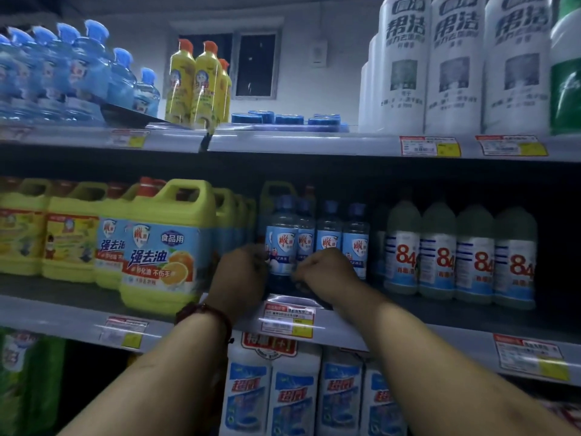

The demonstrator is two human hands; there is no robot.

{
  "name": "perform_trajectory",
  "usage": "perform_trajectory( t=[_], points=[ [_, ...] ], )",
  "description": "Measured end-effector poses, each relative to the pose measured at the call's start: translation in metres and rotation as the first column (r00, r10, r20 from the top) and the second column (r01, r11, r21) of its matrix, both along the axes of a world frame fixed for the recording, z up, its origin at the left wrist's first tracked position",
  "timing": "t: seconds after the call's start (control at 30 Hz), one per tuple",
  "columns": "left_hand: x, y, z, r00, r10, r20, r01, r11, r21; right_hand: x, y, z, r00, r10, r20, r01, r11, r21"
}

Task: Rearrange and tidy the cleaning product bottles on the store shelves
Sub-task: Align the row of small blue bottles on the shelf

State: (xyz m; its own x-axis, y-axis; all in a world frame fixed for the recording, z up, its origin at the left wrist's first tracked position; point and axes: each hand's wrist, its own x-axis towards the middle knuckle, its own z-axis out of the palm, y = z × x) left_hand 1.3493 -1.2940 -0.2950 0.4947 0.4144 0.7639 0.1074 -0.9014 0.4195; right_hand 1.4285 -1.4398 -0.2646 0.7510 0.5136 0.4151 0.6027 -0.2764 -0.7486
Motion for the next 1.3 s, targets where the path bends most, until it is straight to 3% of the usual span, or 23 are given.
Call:
perform_trajectory(
  t=[0.13, 0.33, 0.73, 1.3],
  points=[
    [-0.001, 0.005, -0.001, 0.999, -0.033, -0.030, 0.030, 0.995, -0.092, -0.005, -0.004, -0.001, 1.000, 0.010, -0.017, -0.011, 1.000, -0.012],
    [-0.004, 0.002, -0.002, 1.000, -0.013, -0.011, 0.012, 0.994, -0.109, -0.008, -0.010, -0.001, 0.998, 0.055, -0.043, -0.053, 0.998, 0.035],
    [-0.012, -0.011, 0.000, 0.991, -0.131, -0.017, 0.127, 0.979, -0.161, -0.008, -0.009, -0.002, 0.995, 0.089, -0.045, -0.088, 0.996, 0.009],
    [-0.007, -0.003, -0.001, 0.990, -0.100, -0.097, 0.091, 0.992, -0.089, -0.007, -0.007, -0.003, 0.991, 0.133, -0.003, -0.133, 0.989, -0.071]
  ],
)
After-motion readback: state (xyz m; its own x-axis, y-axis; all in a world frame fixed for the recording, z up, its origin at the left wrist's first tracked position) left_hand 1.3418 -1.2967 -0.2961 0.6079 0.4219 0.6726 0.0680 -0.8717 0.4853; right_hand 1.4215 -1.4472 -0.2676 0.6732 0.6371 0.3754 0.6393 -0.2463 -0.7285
